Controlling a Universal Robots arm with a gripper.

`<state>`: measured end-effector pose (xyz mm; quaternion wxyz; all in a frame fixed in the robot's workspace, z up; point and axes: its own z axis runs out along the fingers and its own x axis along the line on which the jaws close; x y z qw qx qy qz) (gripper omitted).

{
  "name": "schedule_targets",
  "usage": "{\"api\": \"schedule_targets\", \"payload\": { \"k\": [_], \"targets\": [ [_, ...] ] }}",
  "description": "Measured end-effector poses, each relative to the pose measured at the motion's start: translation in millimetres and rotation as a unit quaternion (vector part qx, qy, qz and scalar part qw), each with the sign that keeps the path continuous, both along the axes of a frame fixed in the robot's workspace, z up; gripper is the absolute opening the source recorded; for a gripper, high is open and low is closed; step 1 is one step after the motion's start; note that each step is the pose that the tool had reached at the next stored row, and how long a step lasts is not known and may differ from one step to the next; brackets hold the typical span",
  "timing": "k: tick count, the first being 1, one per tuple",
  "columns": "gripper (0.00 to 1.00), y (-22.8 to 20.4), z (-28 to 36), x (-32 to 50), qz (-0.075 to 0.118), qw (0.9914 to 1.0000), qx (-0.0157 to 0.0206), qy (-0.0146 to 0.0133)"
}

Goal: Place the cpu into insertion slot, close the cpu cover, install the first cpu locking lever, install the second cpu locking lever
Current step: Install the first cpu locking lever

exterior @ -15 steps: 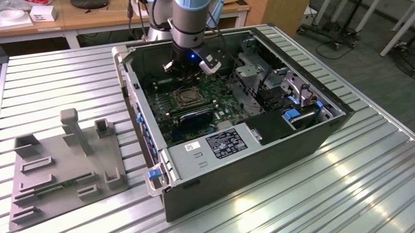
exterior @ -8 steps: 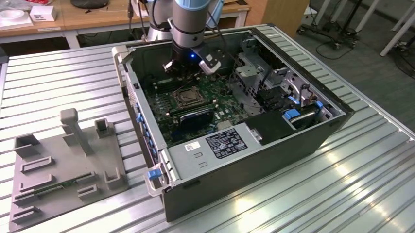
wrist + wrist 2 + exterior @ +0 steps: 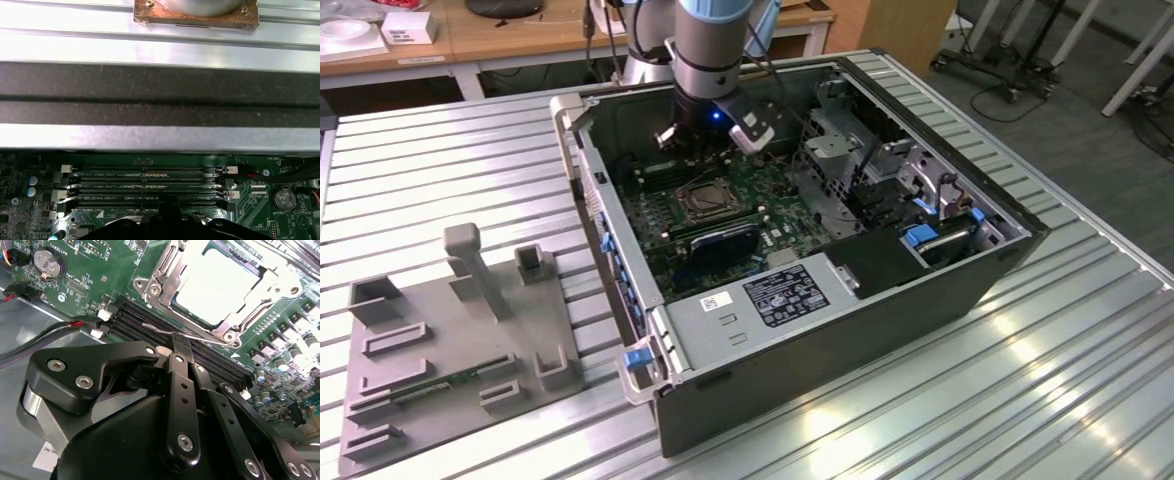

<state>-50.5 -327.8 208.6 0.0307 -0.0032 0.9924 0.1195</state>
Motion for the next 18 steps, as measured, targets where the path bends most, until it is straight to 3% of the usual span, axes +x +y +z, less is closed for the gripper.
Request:
{"api": "schedule_targets", "payload": {
  "k": [18],
  "targets": [
    [0.11, 1.2, -5.7, 1.7, 0.0, 1.0, 0.0, 0.0]
  ]
}}
